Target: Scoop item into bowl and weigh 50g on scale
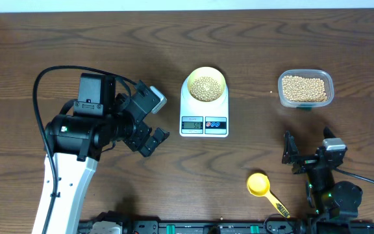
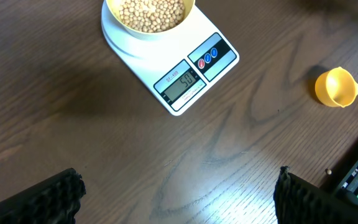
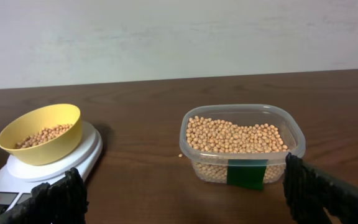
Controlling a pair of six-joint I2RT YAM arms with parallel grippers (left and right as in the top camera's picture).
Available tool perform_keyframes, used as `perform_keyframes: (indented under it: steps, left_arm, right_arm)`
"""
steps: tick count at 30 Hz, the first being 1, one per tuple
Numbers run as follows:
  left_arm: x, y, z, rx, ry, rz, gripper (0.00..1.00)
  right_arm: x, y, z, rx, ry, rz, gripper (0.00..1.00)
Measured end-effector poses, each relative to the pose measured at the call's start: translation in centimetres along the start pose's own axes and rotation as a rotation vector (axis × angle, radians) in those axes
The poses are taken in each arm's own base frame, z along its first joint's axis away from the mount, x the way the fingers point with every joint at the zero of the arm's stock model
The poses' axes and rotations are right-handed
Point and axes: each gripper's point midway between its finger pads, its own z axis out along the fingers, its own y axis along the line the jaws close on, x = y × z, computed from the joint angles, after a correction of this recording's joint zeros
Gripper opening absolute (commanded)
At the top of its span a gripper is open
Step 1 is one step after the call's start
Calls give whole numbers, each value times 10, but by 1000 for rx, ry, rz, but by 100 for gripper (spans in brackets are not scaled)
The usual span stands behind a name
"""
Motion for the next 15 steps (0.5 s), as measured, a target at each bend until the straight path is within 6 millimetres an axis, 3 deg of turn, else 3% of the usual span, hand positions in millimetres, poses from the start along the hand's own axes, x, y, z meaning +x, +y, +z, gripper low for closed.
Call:
perform_keyframes:
  steps: [15]
  left_arm:
    - [0,0,0,0,0,0,100]
  right_arm:
    - [0,-1,0,4,1,15,99]
